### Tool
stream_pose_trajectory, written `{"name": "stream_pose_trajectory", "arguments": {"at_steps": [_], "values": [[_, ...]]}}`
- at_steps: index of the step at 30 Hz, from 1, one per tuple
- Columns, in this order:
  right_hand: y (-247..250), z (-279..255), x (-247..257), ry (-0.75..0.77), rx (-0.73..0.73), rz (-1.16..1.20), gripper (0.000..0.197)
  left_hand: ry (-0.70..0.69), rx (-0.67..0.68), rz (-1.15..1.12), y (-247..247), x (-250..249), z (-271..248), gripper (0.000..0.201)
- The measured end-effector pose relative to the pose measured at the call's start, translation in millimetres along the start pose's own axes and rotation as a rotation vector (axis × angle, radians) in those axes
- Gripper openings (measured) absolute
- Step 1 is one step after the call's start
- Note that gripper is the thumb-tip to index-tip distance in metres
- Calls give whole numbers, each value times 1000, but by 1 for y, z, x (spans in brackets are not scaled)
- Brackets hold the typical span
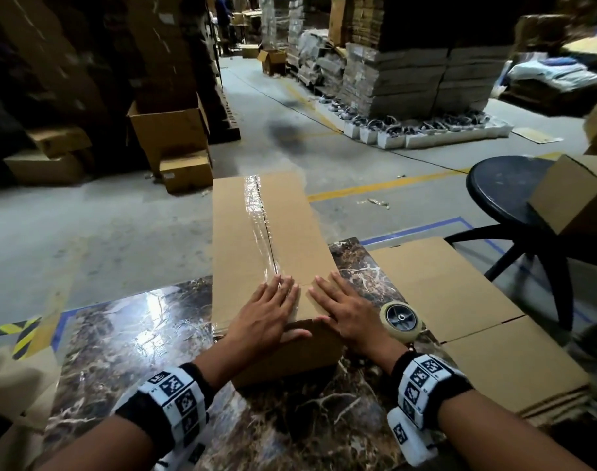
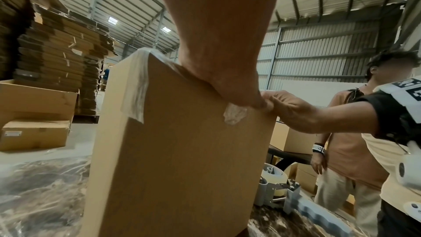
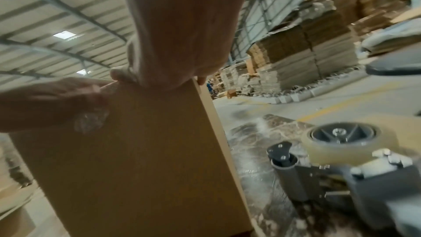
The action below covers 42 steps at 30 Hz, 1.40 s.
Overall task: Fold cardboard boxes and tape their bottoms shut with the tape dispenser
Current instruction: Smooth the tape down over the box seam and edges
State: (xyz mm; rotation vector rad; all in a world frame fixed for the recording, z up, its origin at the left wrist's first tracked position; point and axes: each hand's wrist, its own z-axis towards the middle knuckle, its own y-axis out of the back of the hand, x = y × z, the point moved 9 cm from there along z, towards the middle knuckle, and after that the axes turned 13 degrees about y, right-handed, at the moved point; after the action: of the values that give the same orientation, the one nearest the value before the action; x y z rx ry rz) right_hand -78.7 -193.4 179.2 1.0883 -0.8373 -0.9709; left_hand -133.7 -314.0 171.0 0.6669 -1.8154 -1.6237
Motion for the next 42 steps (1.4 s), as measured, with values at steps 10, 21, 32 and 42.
{"name": "stream_pose_trajectory", "arguments": {"at_steps": [10,21,32,42], "values": [[-6,2,-9,210,92,-70,57,-45,-2,-24,-4,0,5,105],[5,15,-9,160,-93,-96,74,-130,38,-104,9,16,-7,90],[7,13,-10,52,-147,72,67,698,-276,-1644,-34,120,-47,61],[-5,16,-15,44,-64,140,65,944,-809,-1766,-69,101,-83,74]]}}
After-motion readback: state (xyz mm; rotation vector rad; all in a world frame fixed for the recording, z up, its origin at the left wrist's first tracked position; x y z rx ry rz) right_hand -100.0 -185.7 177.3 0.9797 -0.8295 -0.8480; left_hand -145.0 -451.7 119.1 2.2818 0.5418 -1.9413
